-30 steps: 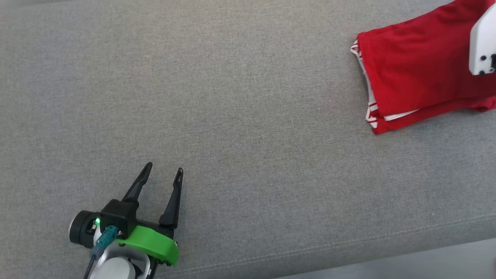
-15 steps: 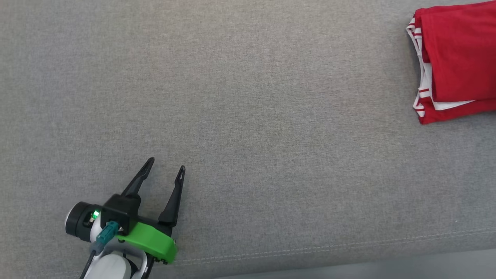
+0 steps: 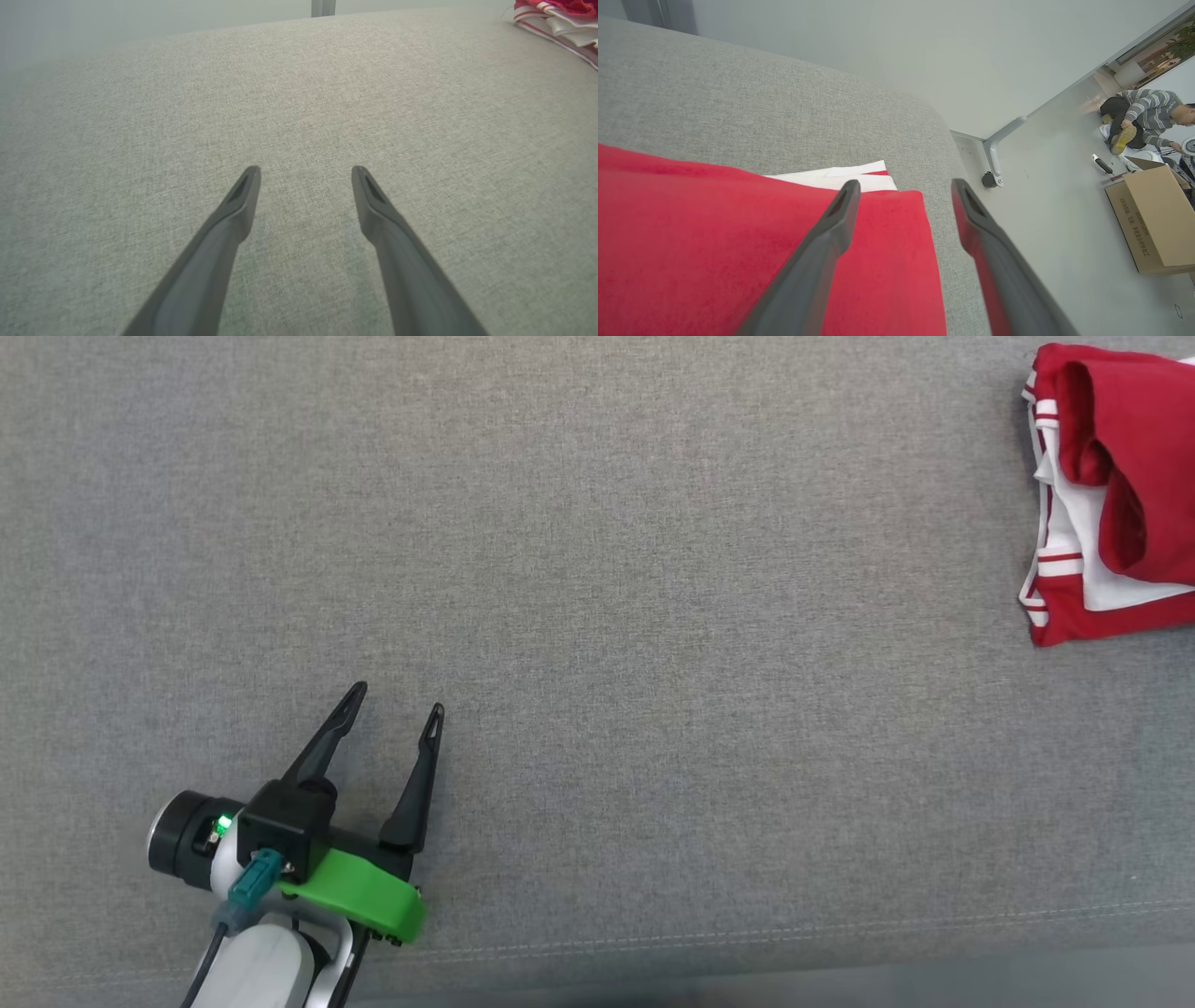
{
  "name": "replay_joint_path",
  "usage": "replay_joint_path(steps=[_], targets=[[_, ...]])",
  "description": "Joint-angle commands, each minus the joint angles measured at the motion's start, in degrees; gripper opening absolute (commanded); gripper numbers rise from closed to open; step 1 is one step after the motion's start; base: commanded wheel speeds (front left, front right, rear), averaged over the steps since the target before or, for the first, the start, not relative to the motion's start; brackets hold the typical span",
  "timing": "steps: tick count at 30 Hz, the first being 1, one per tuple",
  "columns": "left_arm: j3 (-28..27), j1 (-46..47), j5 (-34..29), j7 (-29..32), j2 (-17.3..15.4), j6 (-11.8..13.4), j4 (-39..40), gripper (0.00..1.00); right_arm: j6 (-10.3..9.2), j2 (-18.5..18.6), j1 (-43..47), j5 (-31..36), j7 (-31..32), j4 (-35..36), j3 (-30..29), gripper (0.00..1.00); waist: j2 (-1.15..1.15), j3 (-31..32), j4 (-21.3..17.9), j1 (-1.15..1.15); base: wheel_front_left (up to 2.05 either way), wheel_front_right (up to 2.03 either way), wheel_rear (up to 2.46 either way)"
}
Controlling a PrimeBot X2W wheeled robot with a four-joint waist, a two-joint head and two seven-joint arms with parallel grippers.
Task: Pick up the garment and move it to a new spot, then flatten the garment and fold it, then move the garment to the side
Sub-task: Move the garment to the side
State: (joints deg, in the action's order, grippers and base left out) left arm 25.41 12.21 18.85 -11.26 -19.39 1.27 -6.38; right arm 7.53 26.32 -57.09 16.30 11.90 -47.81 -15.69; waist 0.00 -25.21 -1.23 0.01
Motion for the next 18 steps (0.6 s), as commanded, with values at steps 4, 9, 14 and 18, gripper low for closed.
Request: replay_joint_path(steps=[4, 9, 14, 18], targets=[[0.35, 1.48, -0.32, -1.50, 0.25, -0.65, -0.43, 1.00, -0.09, -0.57, 0.14, -0.46, -4.50, -0.92, 2.39, 1.00, 0.00, 2.16, -0.57, -0.01, 0.00, 0.00, 0.00], [-0.72, 0.15, 1.43, -2.99, 1.79, -0.55, -2.09, 1.00, -0.09, -1.97, 2.63, -4.52, -11.06, -2.38, 5.18, 1.00, 0.00, 7.00, -0.47, -0.01, 0.00, 0.00, 0.00], [-2.57, -1.58, 2.67, -3.61, 3.39, 0.68, -3.49, 1.00, -0.10, -3.91, 6.09, -11.69, -15.53, -2.92, 4.52, 1.00, 0.00, 12.92, 0.52, -0.01, 0.00, 0.00, 0.00], [-5.87, -3.93, 4.53, -3.82, 4.99, 4.61, -5.45, 1.00, -0.09, -7.50, 11.58, -19.42, -18.85, -1.17, 2.35, 1.00, 0.00, 18.76, 1.74, -0.01, 0.00, 0.00, 0.00]])
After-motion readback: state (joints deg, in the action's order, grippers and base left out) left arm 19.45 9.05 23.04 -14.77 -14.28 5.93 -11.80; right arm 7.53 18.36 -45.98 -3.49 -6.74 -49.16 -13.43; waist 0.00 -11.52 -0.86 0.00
